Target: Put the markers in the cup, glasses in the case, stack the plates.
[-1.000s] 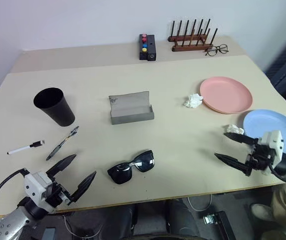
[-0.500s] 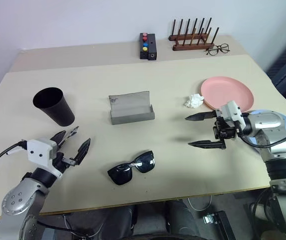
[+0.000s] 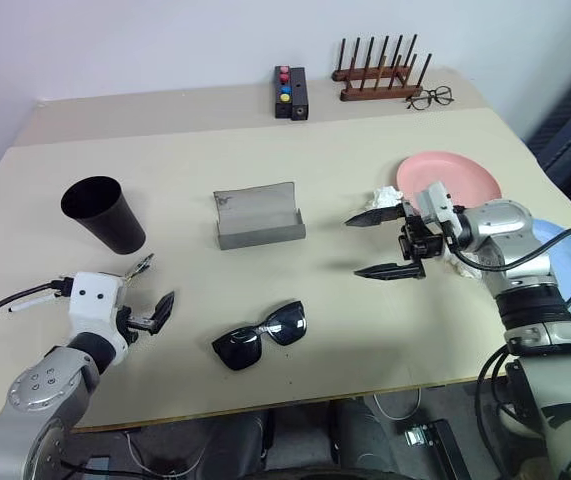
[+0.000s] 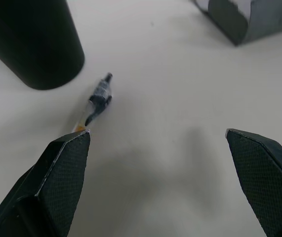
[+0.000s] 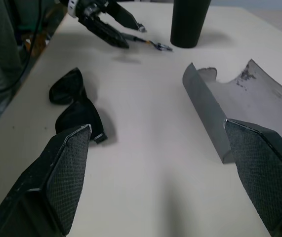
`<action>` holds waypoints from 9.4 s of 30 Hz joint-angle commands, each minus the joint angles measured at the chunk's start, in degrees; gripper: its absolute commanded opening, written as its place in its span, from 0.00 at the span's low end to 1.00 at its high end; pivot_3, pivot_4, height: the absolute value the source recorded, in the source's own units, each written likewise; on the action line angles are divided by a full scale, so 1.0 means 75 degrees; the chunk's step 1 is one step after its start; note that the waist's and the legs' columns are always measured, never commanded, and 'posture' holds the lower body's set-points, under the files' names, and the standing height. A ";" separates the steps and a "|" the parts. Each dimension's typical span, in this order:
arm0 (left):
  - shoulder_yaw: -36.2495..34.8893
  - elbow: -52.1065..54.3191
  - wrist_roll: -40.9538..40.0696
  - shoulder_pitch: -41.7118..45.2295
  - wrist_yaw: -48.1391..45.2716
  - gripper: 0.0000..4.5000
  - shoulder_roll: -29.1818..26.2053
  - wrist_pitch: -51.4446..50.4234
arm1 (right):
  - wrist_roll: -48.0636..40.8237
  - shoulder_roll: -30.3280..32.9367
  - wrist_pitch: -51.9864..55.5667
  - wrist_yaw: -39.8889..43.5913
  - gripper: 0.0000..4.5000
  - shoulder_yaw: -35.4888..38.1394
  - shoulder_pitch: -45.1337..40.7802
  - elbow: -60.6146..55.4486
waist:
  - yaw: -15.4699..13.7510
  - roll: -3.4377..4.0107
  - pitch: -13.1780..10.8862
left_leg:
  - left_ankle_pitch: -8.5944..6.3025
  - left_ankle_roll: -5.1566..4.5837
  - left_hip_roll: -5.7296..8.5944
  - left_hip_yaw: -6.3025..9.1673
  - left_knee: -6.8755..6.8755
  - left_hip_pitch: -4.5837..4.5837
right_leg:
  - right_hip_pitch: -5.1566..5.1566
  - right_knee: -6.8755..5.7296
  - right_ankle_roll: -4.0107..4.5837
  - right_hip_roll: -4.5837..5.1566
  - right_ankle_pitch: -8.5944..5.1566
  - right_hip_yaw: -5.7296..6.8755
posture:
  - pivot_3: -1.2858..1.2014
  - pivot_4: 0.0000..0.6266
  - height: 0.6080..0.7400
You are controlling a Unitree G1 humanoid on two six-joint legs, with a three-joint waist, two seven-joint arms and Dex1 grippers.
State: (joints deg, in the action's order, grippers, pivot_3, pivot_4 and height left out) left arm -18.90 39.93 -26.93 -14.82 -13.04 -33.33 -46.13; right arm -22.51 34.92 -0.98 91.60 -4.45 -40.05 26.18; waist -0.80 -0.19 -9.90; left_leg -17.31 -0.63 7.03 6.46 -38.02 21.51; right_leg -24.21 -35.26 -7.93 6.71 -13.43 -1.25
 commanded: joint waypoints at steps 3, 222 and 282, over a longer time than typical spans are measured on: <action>-0.0120 -0.0044 -0.0022 0.0489 -0.0681 1.00 -0.0714 -0.0159 | -0.0054 -0.0345 0.0188 -0.0402 0.98 0.0110 -0.0248 -0.0324 | 0.0028 0.0005 0.0001 | 0.0001 0.0002 0.0001 -0.0001 0.0002 -0.0001 | -0.0003 -0.0002 0.0001 0.0001 0.0000 -0.0002 | 0.52 0.24 1.00; 0.0670 -0.6160 0.3991 0.1059 -0.7309 0.99 -0.6098 0.4260 | -0.0569 -0.1934 0.0926 -0.1574 1.00 0.0462 -0.0505 -0.0670 | 0.0260 0.0035 -0.0009 | 0.0011 0.0015 0.0000 -0.0033 0.0079 0.0032 | -0.0125 -0.0043 0.0013 0.0004 0.0007 0.0002 | 0.52 0.24 1.00; 0.3424 -0.7225 0.5597 0.3572 -0.7383 0.01 -0.5720 0.4108 | -0.0667 -0.0353 0.1809 -0.0204 1.00 -0.0297 0.0475 -0.2259 | 0.0244 0.0029 -0.0005 | 0.0010 0.0010 0.0003 -0.0046 -0.0016 0.0074 | -0.0159 -0.0125 0.0014 0.0008 0.0007 0.0011 | 0.52 0.24 1.00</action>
State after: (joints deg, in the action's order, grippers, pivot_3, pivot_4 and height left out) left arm 8.00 -14.46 14.99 12.51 -68.52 -75.29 -14.73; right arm -27.15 31.64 12.26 89.41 -6.58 -34.90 11.24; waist 1.02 0.03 -9.95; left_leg -17.24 -0.56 7.05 6.12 -38.14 22.07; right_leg -25.40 -36.19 -7.82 6.78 -13.38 -1.17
